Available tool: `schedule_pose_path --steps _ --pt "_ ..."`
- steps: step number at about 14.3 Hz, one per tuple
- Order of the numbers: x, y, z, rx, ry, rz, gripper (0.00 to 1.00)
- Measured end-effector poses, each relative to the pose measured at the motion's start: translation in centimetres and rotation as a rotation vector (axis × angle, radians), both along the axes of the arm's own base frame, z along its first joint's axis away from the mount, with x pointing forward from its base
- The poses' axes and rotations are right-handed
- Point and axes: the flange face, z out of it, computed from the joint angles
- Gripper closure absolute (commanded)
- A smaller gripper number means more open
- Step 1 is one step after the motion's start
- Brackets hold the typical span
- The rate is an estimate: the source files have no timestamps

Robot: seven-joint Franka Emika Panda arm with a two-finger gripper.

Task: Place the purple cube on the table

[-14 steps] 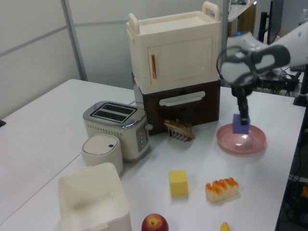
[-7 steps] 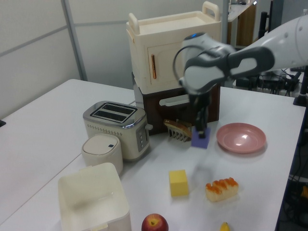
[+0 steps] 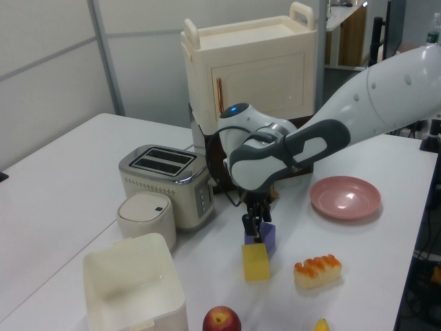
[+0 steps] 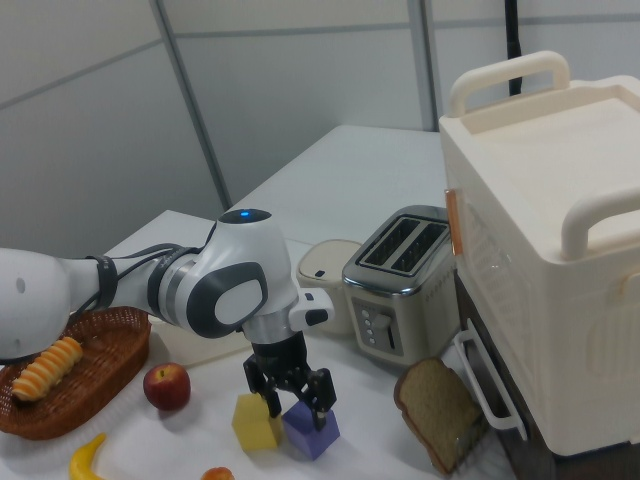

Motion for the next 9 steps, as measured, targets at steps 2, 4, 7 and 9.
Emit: schedule_pose_path --steps 2,4,7,9 --pt "0.3 1.4 0.9 0.001 -0.025 -0.036 0.00" --pt "0.3 3.5 3.4 0.010 -0.057 -0.088 0.00" --pt "-0.8 3.9 9.7 0.029 -0.043 -0.189 0.00" --pt "-1.5 3.6 14.4 0.045 -0.070 -0.244 0.00"
